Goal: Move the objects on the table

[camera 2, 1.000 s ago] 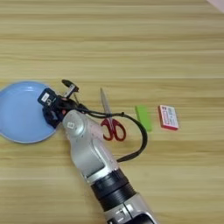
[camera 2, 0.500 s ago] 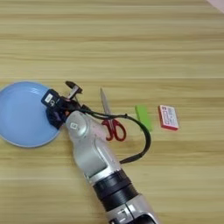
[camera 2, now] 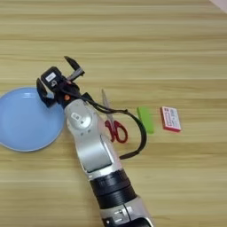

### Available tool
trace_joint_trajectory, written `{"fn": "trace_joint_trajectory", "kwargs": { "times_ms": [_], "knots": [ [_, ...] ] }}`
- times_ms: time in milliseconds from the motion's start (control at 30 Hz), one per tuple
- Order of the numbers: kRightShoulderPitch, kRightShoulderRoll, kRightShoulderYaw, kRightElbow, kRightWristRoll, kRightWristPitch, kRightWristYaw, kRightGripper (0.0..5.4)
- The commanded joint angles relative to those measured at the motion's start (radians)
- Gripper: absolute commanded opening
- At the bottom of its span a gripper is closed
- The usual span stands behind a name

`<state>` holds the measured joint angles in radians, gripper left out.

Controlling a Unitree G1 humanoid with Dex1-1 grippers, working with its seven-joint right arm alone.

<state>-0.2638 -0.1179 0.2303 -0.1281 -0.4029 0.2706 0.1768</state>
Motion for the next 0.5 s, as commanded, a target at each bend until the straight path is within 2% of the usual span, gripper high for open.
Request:
{"fn": "trace_joint_trajectory", "kwargs": {
  "times_ms": [33, 267, 500],
  "knots": [
    [-0.010, -0.017, -0.091, -0.076, 0.063, -0.070, -0.036, 5.39],
    [0.058, -0.064, -0.250, -0.065, 0.160, -0.139, -0.063, 5.39],
    [0.126, -0.112, -0.405, 0.012, 0.252, -0.207, -0.090, 5.39]
  ]
}}
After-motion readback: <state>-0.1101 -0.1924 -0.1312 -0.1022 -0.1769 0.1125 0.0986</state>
